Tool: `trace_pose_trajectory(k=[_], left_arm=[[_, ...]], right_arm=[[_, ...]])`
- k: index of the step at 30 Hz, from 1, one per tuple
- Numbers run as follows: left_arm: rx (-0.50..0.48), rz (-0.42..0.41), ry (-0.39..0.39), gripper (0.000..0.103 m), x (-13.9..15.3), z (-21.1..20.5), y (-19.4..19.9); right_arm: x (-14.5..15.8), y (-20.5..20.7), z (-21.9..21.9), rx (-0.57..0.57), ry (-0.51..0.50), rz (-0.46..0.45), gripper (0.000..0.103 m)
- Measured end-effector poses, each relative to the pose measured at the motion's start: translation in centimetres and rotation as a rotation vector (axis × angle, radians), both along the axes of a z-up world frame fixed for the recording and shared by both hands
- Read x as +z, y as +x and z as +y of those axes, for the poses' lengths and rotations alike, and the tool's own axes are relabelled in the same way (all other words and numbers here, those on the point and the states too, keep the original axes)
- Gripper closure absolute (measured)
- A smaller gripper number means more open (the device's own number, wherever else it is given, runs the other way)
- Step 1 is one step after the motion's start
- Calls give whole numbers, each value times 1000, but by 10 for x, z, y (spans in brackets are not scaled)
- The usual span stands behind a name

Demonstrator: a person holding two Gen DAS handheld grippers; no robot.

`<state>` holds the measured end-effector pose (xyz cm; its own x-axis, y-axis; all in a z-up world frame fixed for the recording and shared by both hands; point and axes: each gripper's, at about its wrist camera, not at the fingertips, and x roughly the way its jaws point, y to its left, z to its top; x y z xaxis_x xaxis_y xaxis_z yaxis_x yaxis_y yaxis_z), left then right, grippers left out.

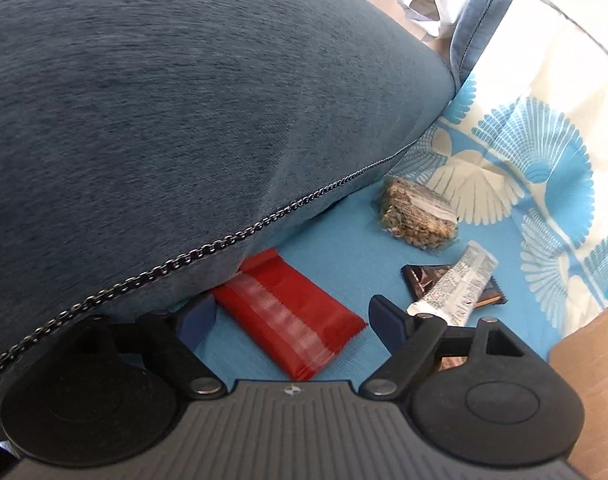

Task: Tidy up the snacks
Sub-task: 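Move both tools back to the snack pile, then grasp the yellow cartoon snack with the right gripper while the left grasps the red bar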

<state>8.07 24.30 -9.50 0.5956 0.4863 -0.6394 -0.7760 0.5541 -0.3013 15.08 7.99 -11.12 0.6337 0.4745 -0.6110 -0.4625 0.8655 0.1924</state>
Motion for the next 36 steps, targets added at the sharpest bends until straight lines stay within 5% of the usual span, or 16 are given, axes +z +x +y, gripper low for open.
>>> trace_pose_trajectory(k=[10, 14, 36], left_arm=[[-92, 128, 122, 33, 1, -14, 8], [-153, 144, 110, 40, 6, -17, 4], [-650, 246, -165, 44, 29, -7, -47]], right_arm=[[2, -8, -4, 20, -10, -8, 73], [5, -17, -5, 33, -14, -2, 75], [27, -85, -26, 156, -102, 106, 81]])
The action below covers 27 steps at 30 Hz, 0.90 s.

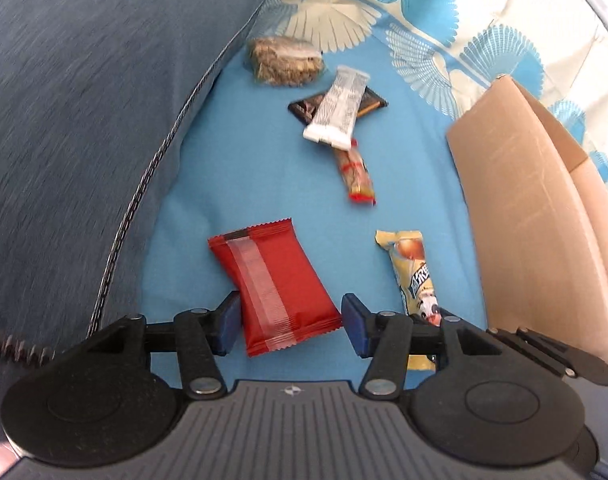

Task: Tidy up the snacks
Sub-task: 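Grasp the yellow cartoon snack with the right gripper while the left grasps the red bar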

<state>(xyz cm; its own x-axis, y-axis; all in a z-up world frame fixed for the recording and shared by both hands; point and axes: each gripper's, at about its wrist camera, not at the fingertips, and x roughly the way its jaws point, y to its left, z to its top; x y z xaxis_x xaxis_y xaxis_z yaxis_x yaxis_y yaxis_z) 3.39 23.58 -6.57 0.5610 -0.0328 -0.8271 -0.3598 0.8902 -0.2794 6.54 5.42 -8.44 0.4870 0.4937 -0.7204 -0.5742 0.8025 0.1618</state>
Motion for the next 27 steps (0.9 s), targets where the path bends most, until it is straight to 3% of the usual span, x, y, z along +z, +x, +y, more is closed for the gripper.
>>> trace_pose_trajectory(k=[2, 8, 15, 19, 27], left_arm=[[-3, 0, -40, 44, -1, 2, -5], [80, 20, -75, 41, -2, 5, -4], [96, 46, -22, 21, -2, 1, 4], [69, 50, 52, 20, -4, -9, 7], [77, 61, 124, 20, -7, -21, 13]], right_arm=[[2, -2, -2, -3, 7, -2, 80], [-1, 0, -3, -33, 5, 1, 63], [-4, 5, -3, -40, 10, 2, 59], [-5, 7, -5, -61, 26, 2, 58], [-8, 10, -1, -72, 10, -16, 59]])
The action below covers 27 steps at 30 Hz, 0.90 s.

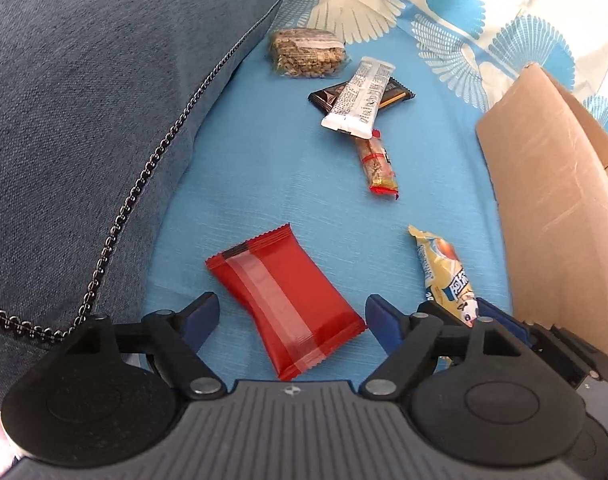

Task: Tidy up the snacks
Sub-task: 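Grasp the yellow cartoon snack with the right gripper while the left grasps the red bar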

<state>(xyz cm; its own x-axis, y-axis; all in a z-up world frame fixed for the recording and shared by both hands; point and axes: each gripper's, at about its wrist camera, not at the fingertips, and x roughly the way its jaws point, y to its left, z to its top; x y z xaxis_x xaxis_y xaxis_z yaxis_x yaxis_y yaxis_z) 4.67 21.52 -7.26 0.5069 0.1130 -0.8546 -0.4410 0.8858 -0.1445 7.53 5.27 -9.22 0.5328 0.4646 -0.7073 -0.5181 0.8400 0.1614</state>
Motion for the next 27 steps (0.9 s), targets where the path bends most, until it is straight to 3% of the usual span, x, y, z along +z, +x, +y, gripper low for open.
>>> trace_pose_trajectory(k=[2, 4, 6, 8, 12, 20, 22, 23, 24, 26, 27], left_arm=[[-5, 4, 31, 22, -1, -4, 0], [-13, 6, 65, 28, -2, -7, -1], [-15, 4, 103, 37, -2, -10, -2], [-12, -7, 119, 44, -1, -10, -4], [5, -38, 93, 49, 1, -5, -10], [-11, -165, -33, 49, 14, 7, -29], [-16, -167, -44, 49, 16, 7, -30], [-18, -168, -49, 49, 16, 7, -31], [-22, -169, -53, 49, 17, 7, -32], [-30, -170, -53, 49, 18, 5, -34], [-35, -171, -51, 49, 18, 3, -35]], right_arm=[[-2, 0, 1, 7, -10, -1, 59], [-3, -2, 3, 24, -20, -7, 66], [-3, -5, 4, 38, -33, -22, 80], [-1, -7, 4, 44, -32, -33, 85], [5, -12, 0, 42, -9, -59, 88], [15, -21, -6, 57, -1, -73, 90], [13, -18, -4, 73, -18, -24, 88], [12, -17, -2, 73, -29, -10, 79], [12, -19, -1, 67, -39, -20, 62], [13, -21, 1, 66, -45, -47, 50], [12, -21, 2, 70, -45, -45, 50]])
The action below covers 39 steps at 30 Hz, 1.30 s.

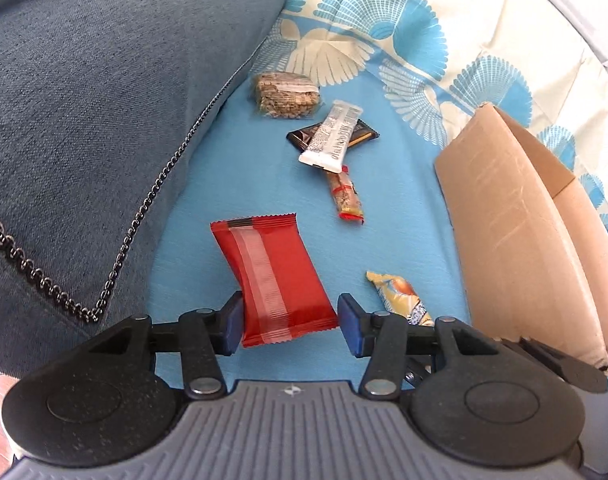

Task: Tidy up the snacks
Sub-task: 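Grasp the yellow cartoon snack with the right gripper while the left grasps the red bar, then carry the yellow snack and red bar over the box with both grippers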

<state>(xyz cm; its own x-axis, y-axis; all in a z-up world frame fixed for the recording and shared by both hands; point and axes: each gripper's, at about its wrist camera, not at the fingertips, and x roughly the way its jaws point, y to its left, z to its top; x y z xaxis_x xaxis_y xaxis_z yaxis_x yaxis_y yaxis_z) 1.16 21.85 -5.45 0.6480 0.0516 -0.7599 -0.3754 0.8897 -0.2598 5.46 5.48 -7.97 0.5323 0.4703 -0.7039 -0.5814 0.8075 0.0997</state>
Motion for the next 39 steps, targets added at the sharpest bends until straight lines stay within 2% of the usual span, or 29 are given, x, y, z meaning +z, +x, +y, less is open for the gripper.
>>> trace_pose_trajectory(k=[7, 11, 14, 27, 33, 39], left_arm=[[-27, -12, 3, 49, 1, -4, -7], [-27, -19, -4, 49, 1, -4, -9], [-33, -26, -5, 49, 2, -5, -10], [-76, -57, -10, 49, 5, -6, -17], [-87, -74, -20, 49, 6, -8, -18], [-94, -109, -7, 49, 10, -11, -23]], right_arm=[[-10, 3, 8, -16, -35, 8, 53], [-11, 1, 9, -5, -47, -5, 83], [-9, -4, 8, 5, -47, -30, 90], [31, -33, -13, -22, 1, -161, 91], [69, -47, -26, -23, -15, -296, 91], [97, -48, -68, -102, 5, -385, 91]])
